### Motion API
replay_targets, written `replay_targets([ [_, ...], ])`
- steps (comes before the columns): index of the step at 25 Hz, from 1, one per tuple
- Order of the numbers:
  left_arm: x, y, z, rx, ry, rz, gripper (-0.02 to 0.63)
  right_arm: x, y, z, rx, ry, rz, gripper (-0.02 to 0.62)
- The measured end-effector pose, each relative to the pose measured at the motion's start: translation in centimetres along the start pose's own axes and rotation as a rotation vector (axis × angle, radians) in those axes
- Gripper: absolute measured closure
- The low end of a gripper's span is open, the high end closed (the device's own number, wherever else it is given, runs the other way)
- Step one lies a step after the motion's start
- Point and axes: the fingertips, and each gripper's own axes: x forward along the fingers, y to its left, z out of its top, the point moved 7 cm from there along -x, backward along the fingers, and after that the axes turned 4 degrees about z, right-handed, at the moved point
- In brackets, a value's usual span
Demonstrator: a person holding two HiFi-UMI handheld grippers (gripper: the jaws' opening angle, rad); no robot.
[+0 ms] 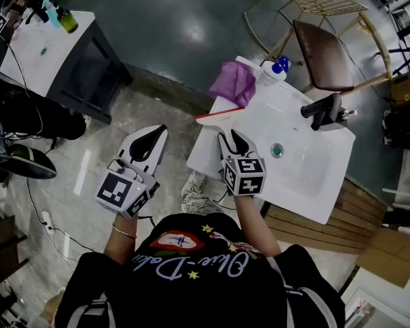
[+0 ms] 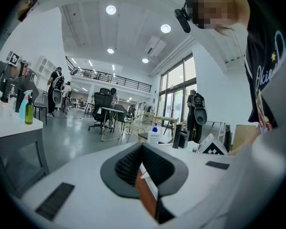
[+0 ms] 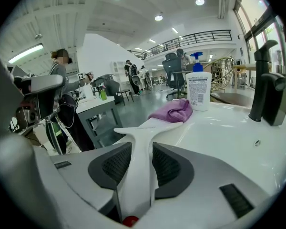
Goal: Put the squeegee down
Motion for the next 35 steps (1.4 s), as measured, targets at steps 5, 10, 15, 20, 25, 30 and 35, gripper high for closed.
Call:
replay_targets([
  [5, -0.1, 0.0, 0.0, 0.0, 0.001, 0.001, 0.612, 0.0, 0.2, -0.2, 0.007, 0.001, 0.004, 0.428],
  [10, -0.1, 0.1, 0.1, 0.0, -0.001, 0.003, 0.612, 0.0, 0.2, 0.0, 0.007, -0.004, 0.001, 0.426],
  [15, -0.2, 0.0, 0.2, 0.002, -0.003, 0.002, 0.612, -0.3, 0.2, 0.4, 0.009, -0.034, -0.008, 0.423],
  [20, -0.3, -0.3, 0.2, 0.005, -0.004, -0.001, 0.612, -0.8, 0.2, 0.7, 0.013, -0.062, -0.014, 0.408],
  [25, -0.5, -0.7, 0.3, 0.011, -0.008, -0.005, 0.612, -1.4, 0.3, 1.2, 0.007, -0.102, -0.015, 0.407],
  [30, -0.7, -1.2, 0.5, 0.018, -0.012, -0.008, 0.612, -2.1, 0.5, 1.7, 0.009, -0.136, -0.008, 0.408],
  [35, -0.9, -2.1, 0.6, 0.026, -0.019, -0.022, 0.612, -3.3, 0.6, 2.0, -0.001, -0.189, 0.004, 0.419],
])
